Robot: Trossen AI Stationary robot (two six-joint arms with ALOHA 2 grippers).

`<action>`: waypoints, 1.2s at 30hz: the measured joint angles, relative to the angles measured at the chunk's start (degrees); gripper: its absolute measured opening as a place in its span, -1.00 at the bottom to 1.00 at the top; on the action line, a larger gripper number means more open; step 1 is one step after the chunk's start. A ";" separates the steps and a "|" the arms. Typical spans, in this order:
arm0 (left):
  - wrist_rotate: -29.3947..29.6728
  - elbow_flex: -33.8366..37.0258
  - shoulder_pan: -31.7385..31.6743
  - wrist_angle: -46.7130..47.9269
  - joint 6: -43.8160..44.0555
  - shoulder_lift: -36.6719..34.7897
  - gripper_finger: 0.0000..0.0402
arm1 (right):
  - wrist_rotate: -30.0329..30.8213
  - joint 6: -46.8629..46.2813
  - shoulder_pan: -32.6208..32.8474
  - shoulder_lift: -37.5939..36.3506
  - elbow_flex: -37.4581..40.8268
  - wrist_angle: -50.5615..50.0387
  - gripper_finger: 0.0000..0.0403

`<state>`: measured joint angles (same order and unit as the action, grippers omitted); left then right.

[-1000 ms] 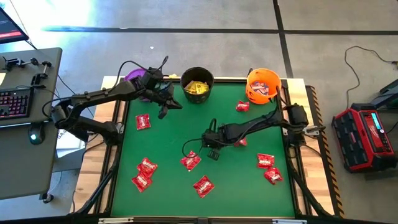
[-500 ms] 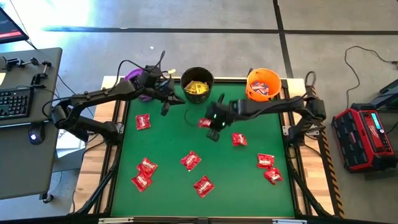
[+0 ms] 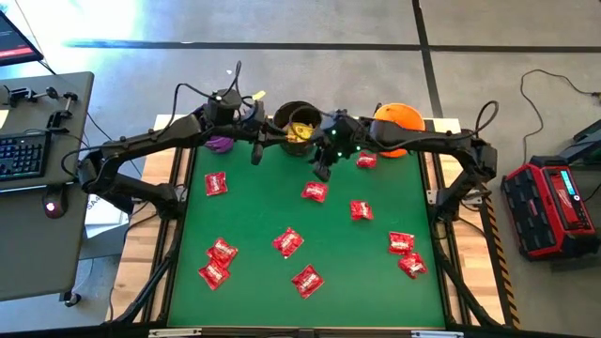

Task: Sort candy by brand, put in halloween buckets
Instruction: Put the red candy pack into the violet bucket

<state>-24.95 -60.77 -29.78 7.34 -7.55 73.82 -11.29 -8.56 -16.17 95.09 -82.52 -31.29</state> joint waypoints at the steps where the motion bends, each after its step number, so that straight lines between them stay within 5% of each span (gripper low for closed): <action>1: 0.00 -0.20 0.00 0.08 0.04 0.00 -0.57 | -0.15 0.84 -0.45 0.00 0.00 0.61 -1.00; 8: 0.13 -0.34 -0.04 0.80 1.46 0.00 -0.42 | -0.29 4.97 -2.63 0.02 0.00 0.26 -1.00; 21: 0.13 -0.34 0.17 2.52 3.93 0.26 -0.55 | -1.23 10.45 -3.07 -1.58 6.23 -4.65 -1.00; 27: 0.13 -0.34 1.11 2.39 4.06 0.31 -0.63 | 0.41 2.66 -3.05 -10.80 18.24 5.05 -1.00; 36: 1.91 -0.34 4.83 2.96 4.33 1.58 -0.89 | 13.46 -3.69 -1.03 -30.44 31.57 6.74 -1.00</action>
<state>-23.04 -61.10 -24.95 10.30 -3.22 75.40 2.17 -12.25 -17.20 64.65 -50.95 -24.54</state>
